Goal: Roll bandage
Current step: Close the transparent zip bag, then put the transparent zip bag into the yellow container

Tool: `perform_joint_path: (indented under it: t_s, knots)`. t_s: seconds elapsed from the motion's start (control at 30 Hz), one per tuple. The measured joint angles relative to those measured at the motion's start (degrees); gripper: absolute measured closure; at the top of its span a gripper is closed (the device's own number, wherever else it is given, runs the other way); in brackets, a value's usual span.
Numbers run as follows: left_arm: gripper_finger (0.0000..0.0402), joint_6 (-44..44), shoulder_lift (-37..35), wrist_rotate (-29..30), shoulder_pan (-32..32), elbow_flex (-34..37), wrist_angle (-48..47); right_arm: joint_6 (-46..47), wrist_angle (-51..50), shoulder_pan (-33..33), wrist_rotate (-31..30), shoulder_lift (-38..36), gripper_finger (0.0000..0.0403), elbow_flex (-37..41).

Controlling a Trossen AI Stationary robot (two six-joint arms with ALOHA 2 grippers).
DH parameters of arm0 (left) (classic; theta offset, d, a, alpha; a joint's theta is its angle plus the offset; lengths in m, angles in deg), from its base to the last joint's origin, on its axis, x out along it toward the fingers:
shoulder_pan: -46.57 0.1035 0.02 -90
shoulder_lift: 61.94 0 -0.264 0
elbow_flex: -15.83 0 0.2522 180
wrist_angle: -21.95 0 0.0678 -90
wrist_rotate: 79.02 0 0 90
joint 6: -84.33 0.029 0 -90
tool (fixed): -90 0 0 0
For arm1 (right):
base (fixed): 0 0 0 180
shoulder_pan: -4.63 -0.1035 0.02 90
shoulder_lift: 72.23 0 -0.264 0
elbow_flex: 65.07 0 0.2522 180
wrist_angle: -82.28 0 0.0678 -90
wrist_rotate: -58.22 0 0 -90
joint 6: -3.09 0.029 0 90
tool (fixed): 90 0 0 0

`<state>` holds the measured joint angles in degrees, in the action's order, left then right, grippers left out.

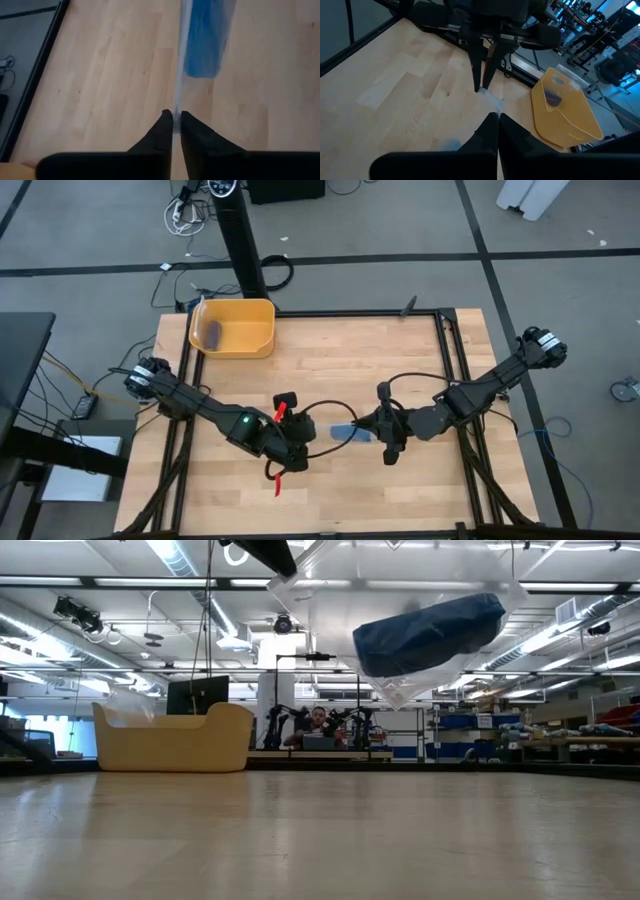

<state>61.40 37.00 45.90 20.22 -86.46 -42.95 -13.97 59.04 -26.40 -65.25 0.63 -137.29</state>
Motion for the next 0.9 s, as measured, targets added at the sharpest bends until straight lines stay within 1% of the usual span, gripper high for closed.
perform_joint_path:
  t_s: [0.07,0.2,0.33,0.4,0.5,0.6,0.67,0.73,0.83,0.87,0.9]
  knots:
    - [0.0351,-0.1,0.02,-0.07,-0.02,0.04,0.63,-0.02,0.01,-0.04,0.0,-0.04,0.0403,-0.04]
    - [0.0297,0.24,0.02,0.28,-0.06,0.09,2.76,-0.02,0.09,-0.06,0.0,-0.11,0.0403,-0.11]
    - [0.025,3.37,0.02,1.98,-0.02,0.09,7.35,-0.02,0.08,-0.06,0.02,-0.11,0.0403,-0.11]
    - [0.0235,5.19,0.02,2.37,0.0,0.09,9.76,-0.02,0.07,-0.06,0.02,-0.09,0.0403,-0.11]
    - [0.0227,7.53,0.02,1.43,0.6,0.07,12.62,-0.02,0.05,-0.04,0.02,-0.08,0.0403,-0.11]
    - [0.0239,7.57,0.02,-0.07,2.03,0.04,13.39,-0.02,0.05,-0.04,0.09,-0.04,0.0403,-0.11]
    - [0.0263,7.51,0.02,-0.05,2.97,0.04,13.77,-0.01,0.13,-0.04,0.38,-0.04,0.0403,-0.11]
    - [0.03,7.59,0.02,-0.2,3.89,0.03,14.64,-0.04,0.18,-0.02,0.5,-0.02,0.0403,-0.11]
    - [0.0376,7.77,0.02,-2.85,5.43,0.02,14.75,-0.04,0.2,-0.02,0.5,0.0,0.0403,-0.11]
    - [0.0387,7.56,0.02,-3.42,5.86,0.02,14.59,-0.04,0.2,-0.02,0.5,0.02,0.0403,-0.11]
    - [0.039,7.43,0.02,-3.45,6.37,-0.05,14.15,-0.04,0.2,0.04,0.45,0.04,0.0403,-0.09]
